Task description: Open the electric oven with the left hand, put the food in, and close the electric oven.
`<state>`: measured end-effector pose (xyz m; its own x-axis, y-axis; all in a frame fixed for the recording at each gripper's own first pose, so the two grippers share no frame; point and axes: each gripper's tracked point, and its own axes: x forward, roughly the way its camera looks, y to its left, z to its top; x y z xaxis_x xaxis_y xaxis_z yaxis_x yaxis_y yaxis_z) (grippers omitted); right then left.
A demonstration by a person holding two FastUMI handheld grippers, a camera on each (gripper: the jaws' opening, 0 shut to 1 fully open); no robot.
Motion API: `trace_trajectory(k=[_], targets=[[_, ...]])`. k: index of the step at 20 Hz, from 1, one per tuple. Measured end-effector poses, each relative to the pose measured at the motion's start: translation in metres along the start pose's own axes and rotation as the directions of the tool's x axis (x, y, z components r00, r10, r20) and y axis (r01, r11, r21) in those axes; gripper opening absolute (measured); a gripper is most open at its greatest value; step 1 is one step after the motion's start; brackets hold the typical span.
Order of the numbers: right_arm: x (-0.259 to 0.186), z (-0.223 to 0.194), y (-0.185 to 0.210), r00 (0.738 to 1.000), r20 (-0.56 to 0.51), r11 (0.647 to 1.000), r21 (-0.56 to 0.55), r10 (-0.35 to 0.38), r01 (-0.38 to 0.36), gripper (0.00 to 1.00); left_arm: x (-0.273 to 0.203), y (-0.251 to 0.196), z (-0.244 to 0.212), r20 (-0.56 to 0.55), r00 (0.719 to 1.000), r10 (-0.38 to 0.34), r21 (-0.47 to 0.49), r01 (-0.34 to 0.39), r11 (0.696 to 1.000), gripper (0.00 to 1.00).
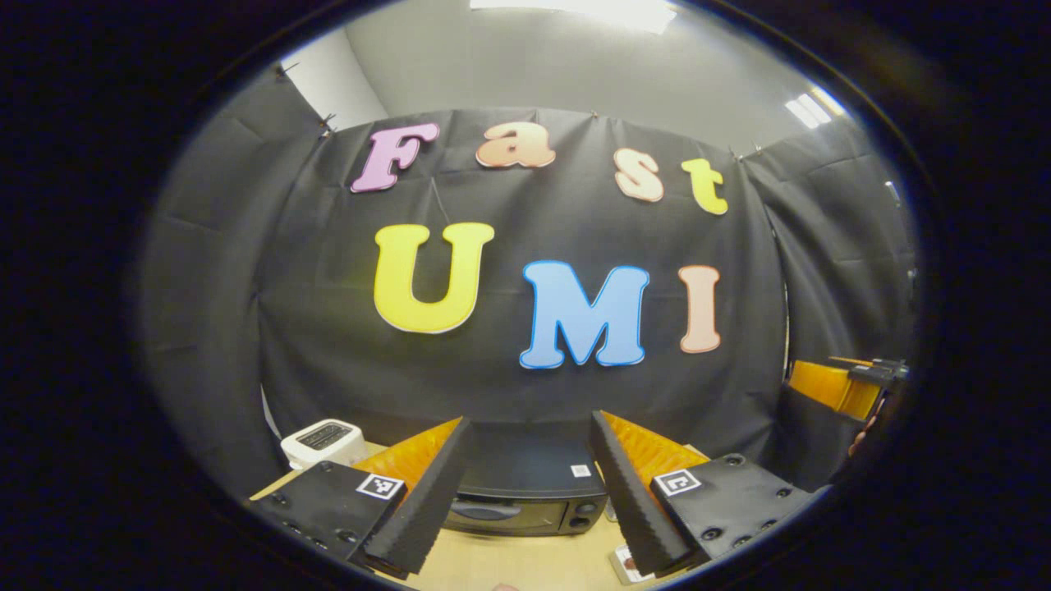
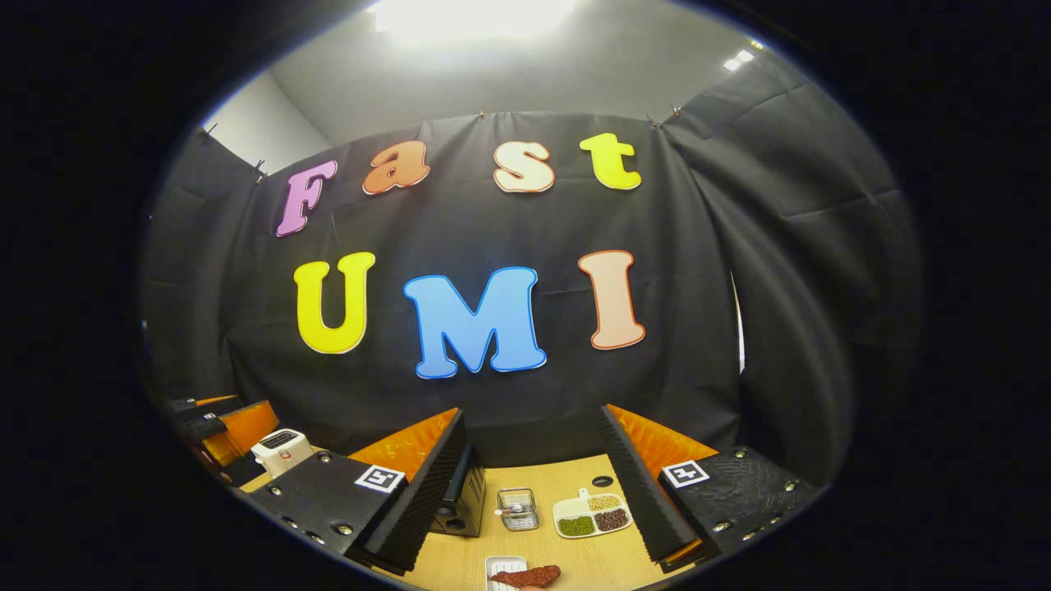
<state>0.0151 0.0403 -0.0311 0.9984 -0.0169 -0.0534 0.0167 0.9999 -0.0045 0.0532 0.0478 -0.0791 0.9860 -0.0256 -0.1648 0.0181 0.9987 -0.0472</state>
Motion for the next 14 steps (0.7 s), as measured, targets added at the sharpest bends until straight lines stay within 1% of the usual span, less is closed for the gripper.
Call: trace_trajectory(k=[1,2,3,4,6,8,11,12,13,14], targets=[[0.001,-0.002,0.001,1.0,-0.006,1.0,-0.005,-0.005,0.005,0.98,0.009,0.003,-0.015,-0.03,1.0,-0.004,-0.005,0.004,1.0,0.92],[0.004,-0.005,0.001,1.0,-0.014,1.0,-0.007,-0.008,0.008,0.98,0.016,0.005,-0.03,-0.065,0.998,-0.01,-0.01,0.01,1.0,0.98],[0.005,-0.009,0.001,1.0,-0.023,1.0,-0.01,-0.011,0.011,0.98,0.024,0.008,-0.044,-0.097,0.995,-0.014,-0.01,0.013,1.0,0.95],[0.007,-0.014,0.001,0.999,-0.036,1.0,-0.014,-0.016,0.015,0.98,0.031,0.013,-0.06,-0.129,0.992,-0.01,-0.01,0.009,1.0,0.98],[0.007,-0.023,0.0,0.998,-0.061,0.999,-0.024,-0.026,0.024,0.98,0.047,0.018,-0.091,-0.19,0.982,-0.012,0.004,0.013,1.0,0.98],[0.008,-0.029,-0.004,0.996,-0.079,0.999,-0.03,-0.038,0.036,0.98,0.061,0.021,-0.122,-0.245,0.969,-0.011,0.032,0.019,0.999,0.95],[0.006,-0.037,-0.011,0.993,-0.1,0.997,-0.043,-0.063,0.059,0.98,0.084,0.033,-0.155,-0.298,0.955,-0.001,0.043,0.014,0.999,0.95],[0.006,-0.039,-0.013,0.992,-0.106,0.997,-0.044,-0.072,0.068,0.98,0.092,0.038,-0.167,-0.316,0.949,0.002,0.043,0.012,0.999,0.93],[0.005,-0.041,-0.015,0.99,-0.112,0.996,-0.046,-0.081,0.077,0.98,0.101,0.041,-0.177,-0.332,0.943,0.002,0.043,0.013,0.999,0.93],[0.005,-0.043,-0.016,0.989,-0.118,0.995,-0.049,-0.09,0.084,0.98,0.109,0.044,-0.185,-0.344,0.939,0.004,0.044,0.012,0.999,0.98]])
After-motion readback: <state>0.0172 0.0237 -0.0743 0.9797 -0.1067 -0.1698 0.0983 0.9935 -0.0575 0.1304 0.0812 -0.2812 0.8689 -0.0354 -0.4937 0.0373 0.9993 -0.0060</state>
